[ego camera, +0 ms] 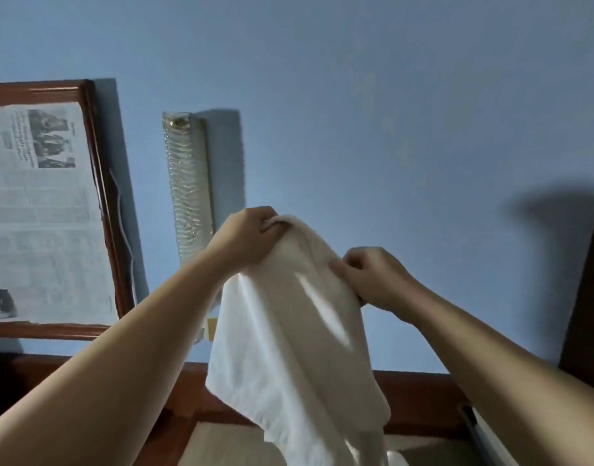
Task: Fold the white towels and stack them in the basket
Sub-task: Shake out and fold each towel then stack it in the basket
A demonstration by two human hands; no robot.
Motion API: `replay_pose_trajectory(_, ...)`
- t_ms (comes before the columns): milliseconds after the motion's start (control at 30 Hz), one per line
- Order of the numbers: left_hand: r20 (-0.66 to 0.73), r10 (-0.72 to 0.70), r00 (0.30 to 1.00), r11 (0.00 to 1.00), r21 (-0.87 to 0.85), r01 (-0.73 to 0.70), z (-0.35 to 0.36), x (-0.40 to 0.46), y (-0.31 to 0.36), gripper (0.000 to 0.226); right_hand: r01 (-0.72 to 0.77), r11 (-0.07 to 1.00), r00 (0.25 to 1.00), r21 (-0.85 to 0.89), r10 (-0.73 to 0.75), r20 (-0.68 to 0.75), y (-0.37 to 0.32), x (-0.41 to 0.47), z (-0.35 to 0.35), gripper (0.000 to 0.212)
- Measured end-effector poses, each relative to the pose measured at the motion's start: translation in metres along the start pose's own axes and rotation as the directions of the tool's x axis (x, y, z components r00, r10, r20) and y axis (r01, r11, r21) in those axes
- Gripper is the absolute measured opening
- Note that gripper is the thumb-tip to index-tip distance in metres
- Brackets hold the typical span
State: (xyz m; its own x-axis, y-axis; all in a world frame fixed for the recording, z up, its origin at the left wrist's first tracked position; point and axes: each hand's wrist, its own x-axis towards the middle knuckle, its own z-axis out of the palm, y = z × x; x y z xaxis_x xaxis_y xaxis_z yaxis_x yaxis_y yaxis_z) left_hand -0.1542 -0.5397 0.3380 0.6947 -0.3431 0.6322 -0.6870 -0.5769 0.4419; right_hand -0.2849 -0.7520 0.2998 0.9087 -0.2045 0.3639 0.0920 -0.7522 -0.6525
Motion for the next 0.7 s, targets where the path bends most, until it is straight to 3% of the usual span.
replay_pose_trajectory(133,0.047,-0.148,0.988,0.987,-0.049,0.15,0.017,-0.032,-0.046,0.052,0.027,0.998,0.983,0.055,-0.017,-0.185,-0.018,0.012,-0.01,0.044)
replay_pose_trajectory(233,0.093,-0.174,0.98,0.976,-0.119,0.185,0.033,-0.07,-0.058,0.043,0.051,0.998,0.978,0.045,-0.041,-0.206,-0.043,0.02,-0.005,0.039)
replay_pose_trajectory(300,0.083,-0.14,0.987,0.97,-0.187,0.153,0.047,-0.098,-0.056,0.027,0.052,0.997,0.974,0.06,-0.037,-0.224,-0.055,0.023,-0.002,0.036)
replay_pose_trajectory(467,-0.03,0.127,0.991,0.928,-0.348,-0.13,0.071,-0.187,-0.038,0.062,0.008,0.99,0.955,0.138,0.034,-0.295,-0.056,0.031,-0.011,0.032)
replay_pose_trajectory(533,0.001,0.234,0.972,0.927,-0.301,-0.223,0.086,-0.21,-0.038,0.075,-0.017,0.98,0.948,0.197,0.079,-0.309,-0.053,0.03,-0.02,0.031)
replay_pose_trajectory(700,0.129,0.142,0.981,0.949,-0.299,-0.098,0.118,-0.217,-0.044,0.061,-0.021,0.949,0.944,0.314,0.122,-0.307,-0.048,0.021,-0.043,0.053)
